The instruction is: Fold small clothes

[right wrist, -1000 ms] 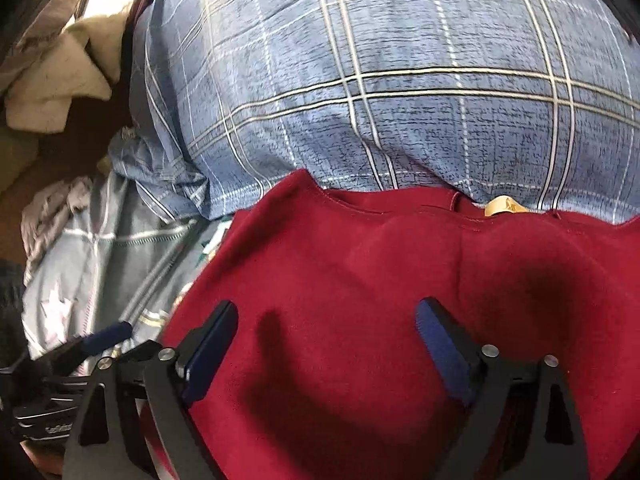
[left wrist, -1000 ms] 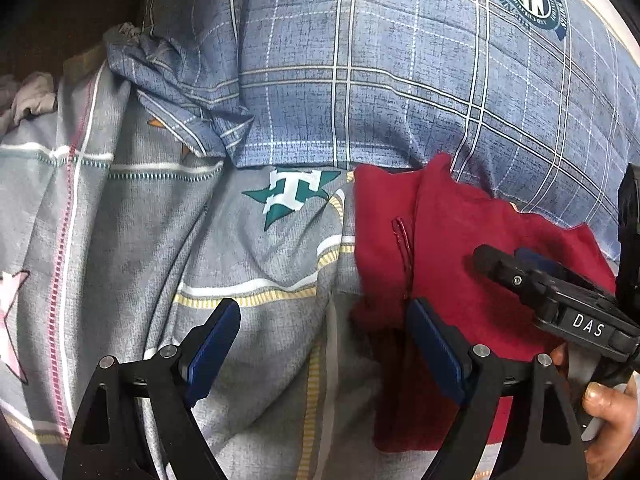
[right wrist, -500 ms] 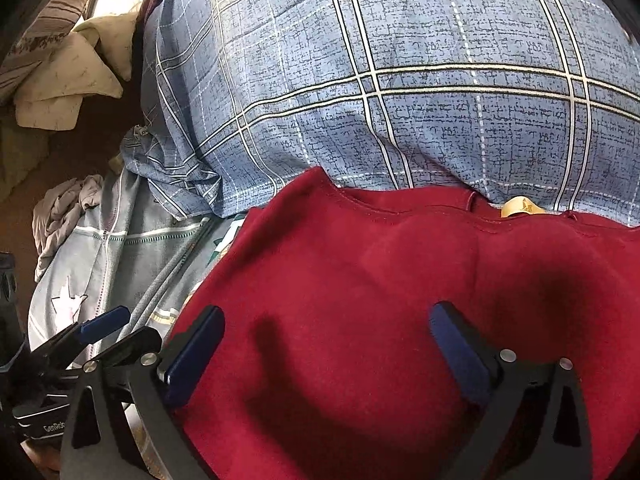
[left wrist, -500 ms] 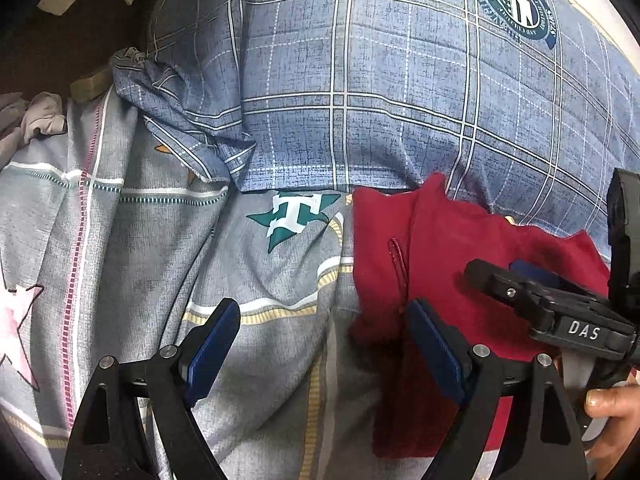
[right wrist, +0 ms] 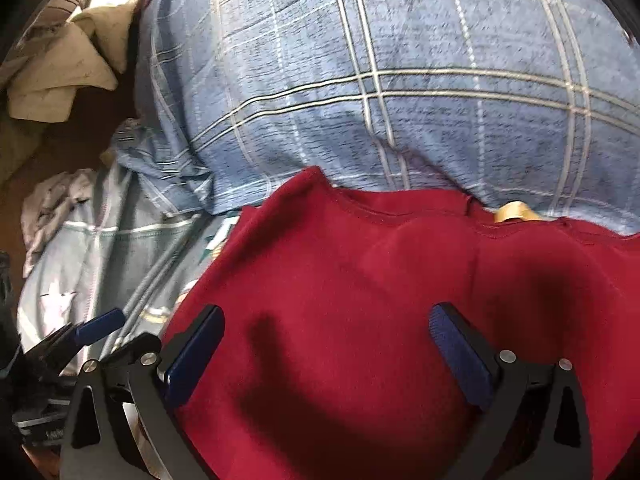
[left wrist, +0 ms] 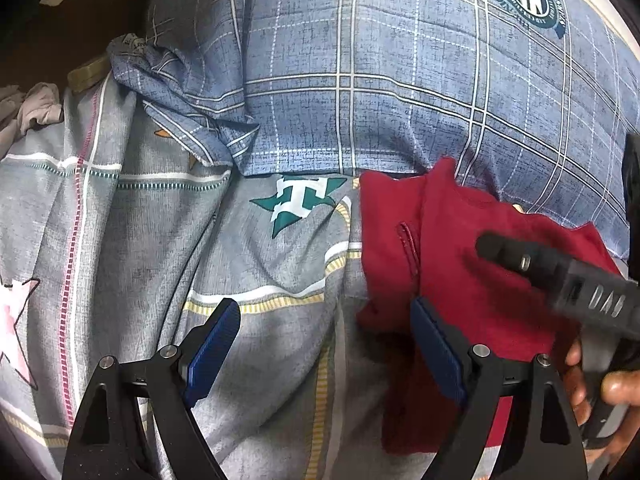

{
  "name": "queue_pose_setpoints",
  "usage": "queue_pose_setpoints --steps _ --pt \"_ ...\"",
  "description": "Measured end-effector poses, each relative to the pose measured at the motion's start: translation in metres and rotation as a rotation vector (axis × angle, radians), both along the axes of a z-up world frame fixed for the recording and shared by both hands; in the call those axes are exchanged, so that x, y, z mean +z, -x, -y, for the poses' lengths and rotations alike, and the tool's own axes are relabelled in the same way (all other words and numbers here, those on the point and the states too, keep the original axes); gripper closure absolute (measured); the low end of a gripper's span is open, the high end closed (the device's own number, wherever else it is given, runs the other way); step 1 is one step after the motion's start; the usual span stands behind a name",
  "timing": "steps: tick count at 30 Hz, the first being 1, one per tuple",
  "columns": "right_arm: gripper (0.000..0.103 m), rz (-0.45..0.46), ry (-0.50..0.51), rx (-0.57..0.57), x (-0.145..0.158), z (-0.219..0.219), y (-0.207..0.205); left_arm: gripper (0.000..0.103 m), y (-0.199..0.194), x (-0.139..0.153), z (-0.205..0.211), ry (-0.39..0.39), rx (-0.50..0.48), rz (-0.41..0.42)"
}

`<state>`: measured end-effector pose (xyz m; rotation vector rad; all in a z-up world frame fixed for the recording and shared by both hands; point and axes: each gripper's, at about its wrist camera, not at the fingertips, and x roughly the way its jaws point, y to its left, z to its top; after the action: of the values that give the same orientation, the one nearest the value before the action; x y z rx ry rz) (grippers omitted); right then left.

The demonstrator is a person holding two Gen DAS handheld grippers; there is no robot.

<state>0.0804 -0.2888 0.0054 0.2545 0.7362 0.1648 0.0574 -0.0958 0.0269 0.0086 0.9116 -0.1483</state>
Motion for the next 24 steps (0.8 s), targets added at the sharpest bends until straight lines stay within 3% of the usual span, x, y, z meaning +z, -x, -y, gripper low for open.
queue_pose_setpoints --steps 9,16,18,20,21,23,24 --pt "0.001 -0.118 -0.056 0.089 0.025 -0.041 -0.065 0.016 -0.009 -0.005 -0.012 0.08 0.01 -0.061" --pt "0.001 -0.249 0.148 0.097 0.004 -0.087 -0.103 0.016 -0.011 -0.006 -0.012 0.092 -0.003 -0.066" --pt "0.01 -0.24 0.252 0.079 0.0 -0.095 -0.1 0.016 -0.011 -0.005 -0.013 0.104 -0.007 -0.066" --pt "0.035 -0.209 0.316 0.053 0.0 -0.095 -0.094 0.016 -0.01 -0.002 -0.015 0.142 -0.019 -0.064" --pt "0.04 -0.193 0.298 0.053 0.002 -0.091 -0.09 0.016 -0.009 0.0 -0.016 0.169 -0.03 -0.061" --pt "0.066 -0.168 0.21 0.053 0.009 -0.075 -0.08 0.016 -0.007 0.004 -0.017 0.222 -0.056 -0.044" --pt "0.071 -0.168 0.176 0.052 0.011 -0.068 -0.076 0.016 -0.006 0.005 -0.016 0.235 -0.072 -0.036"
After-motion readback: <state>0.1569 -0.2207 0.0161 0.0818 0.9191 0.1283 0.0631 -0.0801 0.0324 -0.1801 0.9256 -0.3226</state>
